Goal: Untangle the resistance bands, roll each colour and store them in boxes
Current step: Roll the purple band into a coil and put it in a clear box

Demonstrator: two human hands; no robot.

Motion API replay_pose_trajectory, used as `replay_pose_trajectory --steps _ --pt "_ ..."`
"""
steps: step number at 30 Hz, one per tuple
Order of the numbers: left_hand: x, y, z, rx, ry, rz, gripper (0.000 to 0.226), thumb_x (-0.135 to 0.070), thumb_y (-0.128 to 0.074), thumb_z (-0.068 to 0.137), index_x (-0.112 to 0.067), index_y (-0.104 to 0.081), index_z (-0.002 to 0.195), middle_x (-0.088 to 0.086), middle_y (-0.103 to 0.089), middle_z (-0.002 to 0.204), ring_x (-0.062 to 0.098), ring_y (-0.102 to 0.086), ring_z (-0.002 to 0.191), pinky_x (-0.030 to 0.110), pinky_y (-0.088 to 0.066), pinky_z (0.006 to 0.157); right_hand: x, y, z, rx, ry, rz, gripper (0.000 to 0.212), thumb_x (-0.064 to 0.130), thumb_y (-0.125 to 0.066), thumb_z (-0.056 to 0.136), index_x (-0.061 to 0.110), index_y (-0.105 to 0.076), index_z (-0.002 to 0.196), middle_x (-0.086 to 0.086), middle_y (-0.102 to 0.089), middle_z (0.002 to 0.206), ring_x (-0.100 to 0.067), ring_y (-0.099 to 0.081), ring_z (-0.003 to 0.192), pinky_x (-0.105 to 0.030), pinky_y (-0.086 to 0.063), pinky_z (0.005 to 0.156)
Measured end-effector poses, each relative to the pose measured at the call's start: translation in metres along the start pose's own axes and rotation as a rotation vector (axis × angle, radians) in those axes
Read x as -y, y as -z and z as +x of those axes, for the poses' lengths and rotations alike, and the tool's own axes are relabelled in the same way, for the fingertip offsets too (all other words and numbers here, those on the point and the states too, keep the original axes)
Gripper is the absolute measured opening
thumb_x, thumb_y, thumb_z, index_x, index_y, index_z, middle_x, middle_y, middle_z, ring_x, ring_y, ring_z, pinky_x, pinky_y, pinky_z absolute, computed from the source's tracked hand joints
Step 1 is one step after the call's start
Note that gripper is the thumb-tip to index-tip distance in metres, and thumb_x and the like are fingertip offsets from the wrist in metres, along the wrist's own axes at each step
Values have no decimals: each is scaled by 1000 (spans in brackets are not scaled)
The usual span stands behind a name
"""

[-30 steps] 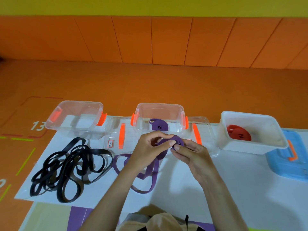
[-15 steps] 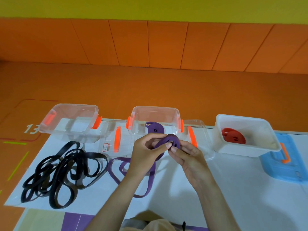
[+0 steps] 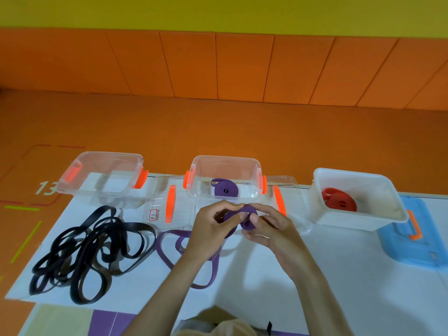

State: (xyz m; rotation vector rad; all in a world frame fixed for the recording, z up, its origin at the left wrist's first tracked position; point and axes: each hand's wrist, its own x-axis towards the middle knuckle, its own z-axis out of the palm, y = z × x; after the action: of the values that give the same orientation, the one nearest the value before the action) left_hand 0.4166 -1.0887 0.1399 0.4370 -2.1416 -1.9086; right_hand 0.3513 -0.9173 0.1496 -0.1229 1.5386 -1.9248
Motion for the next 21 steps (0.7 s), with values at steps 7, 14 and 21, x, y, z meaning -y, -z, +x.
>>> replay_pose_trajectory --steps 7,14,21 --pt "-2 7 1 231 -13 57 34 -17 -72 101 -29 -75 132 -9 -74 118 16 -70 114 28 -58 96 -4 4 -5 -80 -13 141 37 20 -78 90 4 -68 122 -20 -77 114 -39 -77 103 -35 -64 82" --pt "-7 15 -3 217 -131 213 31 -14 -70 102 -26 -75 130 -25 -71 118 9 -66 116 14 -49 94 10 7 -9 -40 68 -261 17 22 -83 91 30 -76 104 0 -78 107 -23 -77 98 -32 -64 70" --pt "-18 16 -11 155 -93 -2 25 -24 -88 85 -36 -77 104 -9 -79 104 21 -75 103 28 -61 87 13 3 -23 -80 195 -172 20 22 -84 85 19 -75 103 -8 -77 105 -35 -80 86 -36 -66 77"
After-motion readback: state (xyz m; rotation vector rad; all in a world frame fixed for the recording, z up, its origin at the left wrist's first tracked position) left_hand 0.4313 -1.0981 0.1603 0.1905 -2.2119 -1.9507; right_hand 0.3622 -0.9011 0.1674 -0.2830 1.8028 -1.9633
